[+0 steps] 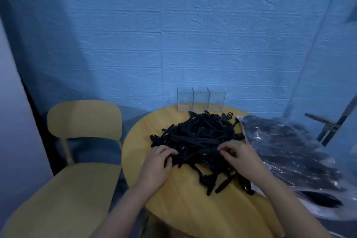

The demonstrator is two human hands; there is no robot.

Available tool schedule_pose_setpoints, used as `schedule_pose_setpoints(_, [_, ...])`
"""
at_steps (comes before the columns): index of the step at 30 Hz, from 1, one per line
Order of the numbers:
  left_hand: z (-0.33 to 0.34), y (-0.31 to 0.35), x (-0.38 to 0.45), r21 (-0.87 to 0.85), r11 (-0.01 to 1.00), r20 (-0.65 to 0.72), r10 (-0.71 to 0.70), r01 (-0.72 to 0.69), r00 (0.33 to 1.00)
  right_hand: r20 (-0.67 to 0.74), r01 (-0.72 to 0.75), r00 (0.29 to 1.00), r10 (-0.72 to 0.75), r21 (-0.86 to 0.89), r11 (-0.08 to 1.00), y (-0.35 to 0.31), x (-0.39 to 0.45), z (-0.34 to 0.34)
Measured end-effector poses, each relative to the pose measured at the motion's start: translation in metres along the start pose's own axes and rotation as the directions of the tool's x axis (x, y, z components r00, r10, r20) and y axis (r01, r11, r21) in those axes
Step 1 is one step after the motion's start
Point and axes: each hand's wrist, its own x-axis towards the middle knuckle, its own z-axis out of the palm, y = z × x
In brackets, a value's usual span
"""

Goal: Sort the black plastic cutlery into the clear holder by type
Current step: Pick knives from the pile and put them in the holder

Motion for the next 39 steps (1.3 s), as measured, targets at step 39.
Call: schedule_pose_setpoints(39, [0.002,0.036,0.013,-0.717,0.697,-0.179,-0.194,0.008,0.965,-0.176,0.073,0.981,0.079,0.716,0.695,-0.074,0.083,0.032])
